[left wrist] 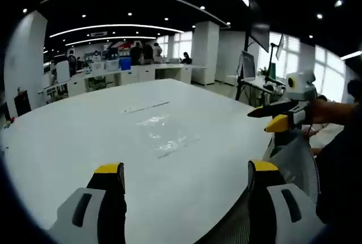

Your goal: Open the resealable bag by pulling the two sides of the seal apart until the entire bag opening is separated and visibly accessible.

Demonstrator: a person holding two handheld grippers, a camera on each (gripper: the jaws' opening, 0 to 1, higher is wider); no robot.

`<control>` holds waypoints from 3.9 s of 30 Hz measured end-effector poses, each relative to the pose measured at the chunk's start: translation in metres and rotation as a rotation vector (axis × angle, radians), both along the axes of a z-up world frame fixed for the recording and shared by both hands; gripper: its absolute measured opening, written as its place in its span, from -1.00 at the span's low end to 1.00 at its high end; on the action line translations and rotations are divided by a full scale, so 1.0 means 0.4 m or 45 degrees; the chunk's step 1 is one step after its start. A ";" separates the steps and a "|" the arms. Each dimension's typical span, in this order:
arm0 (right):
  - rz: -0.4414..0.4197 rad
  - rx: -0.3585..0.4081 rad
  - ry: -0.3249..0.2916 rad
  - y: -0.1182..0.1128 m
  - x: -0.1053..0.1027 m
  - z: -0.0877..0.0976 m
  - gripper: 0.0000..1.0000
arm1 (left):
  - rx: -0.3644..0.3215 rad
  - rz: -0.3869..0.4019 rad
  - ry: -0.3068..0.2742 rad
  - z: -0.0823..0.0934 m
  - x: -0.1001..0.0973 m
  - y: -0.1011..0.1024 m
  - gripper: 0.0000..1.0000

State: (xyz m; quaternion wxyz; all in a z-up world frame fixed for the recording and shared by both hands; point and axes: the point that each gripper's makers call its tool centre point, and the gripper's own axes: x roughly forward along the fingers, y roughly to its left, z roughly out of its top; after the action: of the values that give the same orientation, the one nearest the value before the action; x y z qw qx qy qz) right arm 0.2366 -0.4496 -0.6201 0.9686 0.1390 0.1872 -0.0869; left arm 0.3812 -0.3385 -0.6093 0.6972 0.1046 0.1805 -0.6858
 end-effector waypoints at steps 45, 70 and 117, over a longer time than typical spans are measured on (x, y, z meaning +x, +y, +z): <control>-0.008 0.043 0.017 0.008 -0.003 -0.020 0.55 | 0.047 0.018 0.016 -0.026 0.003 0.018 0.78; 0.020 -0.013 0.106 0.014 0.000 -0.053 0.51 | 0.077 0.014 0.023 -0.048 0.009 0.021 0.78; 0.196 -0.024 0.169 -0.001 0.135 -0.105 0.31 | 0.179 -0.041 0.028 -0.099 -0.005 -0.014 0.75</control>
State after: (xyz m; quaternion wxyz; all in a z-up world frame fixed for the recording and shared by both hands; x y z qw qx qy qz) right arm 0.2906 -0.4499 -0.6619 0.9590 0.1092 0.2604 -0.0231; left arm 0.3791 -0.3442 -0.6488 0.6750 0.1485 0.2341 -0.6838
